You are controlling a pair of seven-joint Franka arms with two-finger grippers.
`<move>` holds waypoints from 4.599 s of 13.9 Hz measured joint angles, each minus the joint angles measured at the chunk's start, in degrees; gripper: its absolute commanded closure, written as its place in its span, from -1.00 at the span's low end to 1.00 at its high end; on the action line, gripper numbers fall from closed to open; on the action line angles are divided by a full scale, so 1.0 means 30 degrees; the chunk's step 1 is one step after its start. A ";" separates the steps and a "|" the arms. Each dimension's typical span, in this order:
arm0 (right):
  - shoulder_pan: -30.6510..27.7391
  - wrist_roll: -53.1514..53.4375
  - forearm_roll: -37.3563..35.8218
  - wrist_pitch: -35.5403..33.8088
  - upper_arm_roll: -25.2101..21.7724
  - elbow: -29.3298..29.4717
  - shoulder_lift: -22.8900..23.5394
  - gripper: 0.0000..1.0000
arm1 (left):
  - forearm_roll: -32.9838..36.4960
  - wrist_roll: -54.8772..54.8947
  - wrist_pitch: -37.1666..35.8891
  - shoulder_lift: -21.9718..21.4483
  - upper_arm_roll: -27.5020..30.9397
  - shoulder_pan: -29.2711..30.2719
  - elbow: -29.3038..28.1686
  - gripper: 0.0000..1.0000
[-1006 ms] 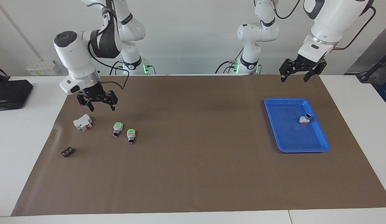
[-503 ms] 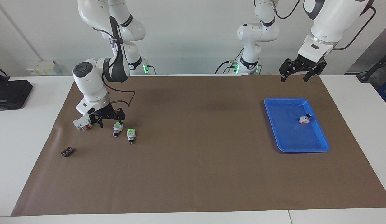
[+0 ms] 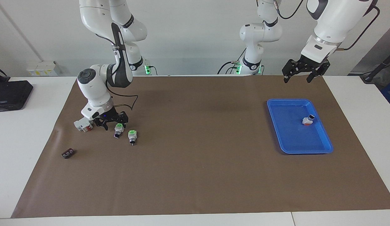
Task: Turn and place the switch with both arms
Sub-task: 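Reach the right gripper to the green-labelled switch and grasp it, then carry the switch toward the tray while the left gripper reaches toward it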
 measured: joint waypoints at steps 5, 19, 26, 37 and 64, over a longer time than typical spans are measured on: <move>0.0022 -0.0006 0.0050 0.0174 0.0013 -0.0152 0.0053 -0.46 | 0.0000 0.0000 0.0000 0.0000 0.0000 0.0000 0.0000 -1.00; 0.0891 -0.1187 0.0064 0.0661 0.0105 0.0019 0.0486 1.00 | 0.0000 0.0000 0.0000 0.0000 0.0000 0.0000 0.0000 -1.00; 0.1744 -1.2067 0.0180 -0.3961 0.0149 0.4150 -0.0041 1.00 | 0.0000 0.0000 0.0000 -0.0001 -0.0001 0.0000 0.0000 -1.00; 0.5481 -2.3225 1.3474 -0.5494 0.0630 0.5185 -0.2419 1.00 | 0.0000 0.0044 0.0052 -0.0012 0.0050 0.0609 0.0000 -1.00; 1.3811 -2.3801 2.0773 0.4691 0.0647 0.6598 -0.0358 1.00 | -0.9183 -2.1108 0.4499 -0.0315 -0.0644 -0.2222 -0.1294 0.13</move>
